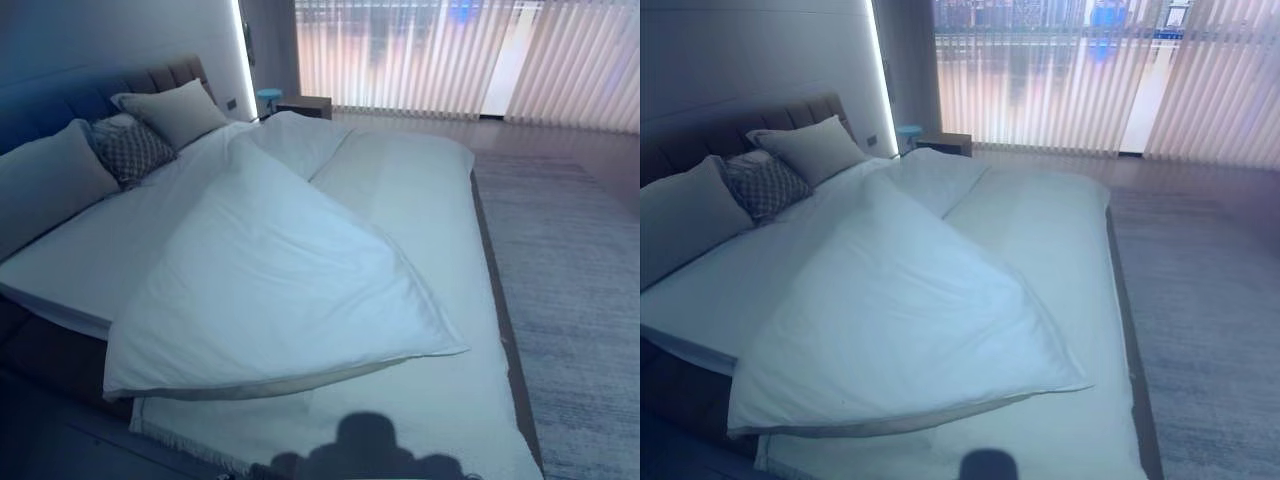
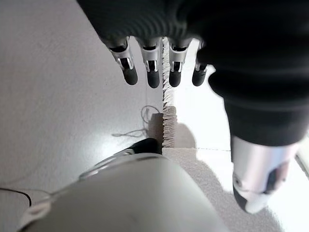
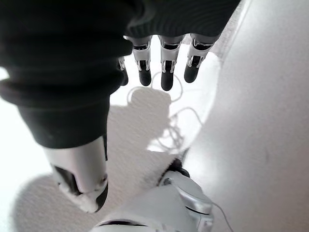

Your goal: Make the bed

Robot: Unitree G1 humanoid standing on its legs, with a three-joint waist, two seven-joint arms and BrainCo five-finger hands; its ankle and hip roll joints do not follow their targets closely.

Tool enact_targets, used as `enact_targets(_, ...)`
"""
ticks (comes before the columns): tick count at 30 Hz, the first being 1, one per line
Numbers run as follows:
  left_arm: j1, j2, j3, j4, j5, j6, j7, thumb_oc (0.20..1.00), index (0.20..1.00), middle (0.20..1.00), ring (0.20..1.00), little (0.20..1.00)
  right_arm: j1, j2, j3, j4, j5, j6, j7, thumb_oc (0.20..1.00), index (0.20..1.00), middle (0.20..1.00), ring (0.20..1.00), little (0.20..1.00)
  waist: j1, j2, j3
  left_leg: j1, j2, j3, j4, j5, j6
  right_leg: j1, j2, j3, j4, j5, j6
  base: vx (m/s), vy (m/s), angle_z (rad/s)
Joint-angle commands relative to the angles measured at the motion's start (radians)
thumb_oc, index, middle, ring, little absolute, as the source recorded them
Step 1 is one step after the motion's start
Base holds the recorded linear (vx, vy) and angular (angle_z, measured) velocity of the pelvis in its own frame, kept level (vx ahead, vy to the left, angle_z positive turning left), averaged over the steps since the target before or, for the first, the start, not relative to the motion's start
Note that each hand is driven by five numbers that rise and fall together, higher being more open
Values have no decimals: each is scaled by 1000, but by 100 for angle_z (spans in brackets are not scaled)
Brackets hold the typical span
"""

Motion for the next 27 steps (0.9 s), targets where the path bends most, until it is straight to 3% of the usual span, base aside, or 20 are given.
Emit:
enact_targets(1, -46, 19, -5, 22, 40, -14, -2, 1000, 1000, 1000, 1000, 1000, -65, 20, 15, 6, 21, -7, -4, 1000, 1000, 1000, 1000, 1000, -17, -45, 13, 32, -63, 6, -8, -48, -18, 39, -3, 33, -39, 88, 67, 22, 16, -17)
enact_targets(15, -36, 14, 37, 27, -6, -12, 17, 1000, 1000, 1000, 1000, 1000, -70, 35, 2, -8, 55, -11, -10, 1000, 1000, 1000, 1000, 1000, -8, -45, 32, 37, -64, 3, -8, -56, -19, 48, -7, 19, -39, 78, 71, 37, 2, -1)
enact_targets(23, -53, 8, 48, 22, -62, -22, 40, 1000, 1000, 1000, 1000, 1000, -116, 55, -61, -117, 273, -46, -36, 1000, 1000, 1000, 1000, 1000, -10, -34, 66, -1, -63, 3, -8, -49, -19, 12, -12, 9, -39, 82, 75, 5, 1, 0)
enact_targets(27, -83, 3, 32, 1, -126, -35, 66, 1000, 1000, 1000, 1000, 1000, -205, 54, -82, -213, 469, -78, -73, 1000, 1000, 1000, 1000, 1000, -5, -20, 109, -58, -63, 6, -8, -33, -22, -46, -19, 4, -39, 98, 80, -47, 25, -2)
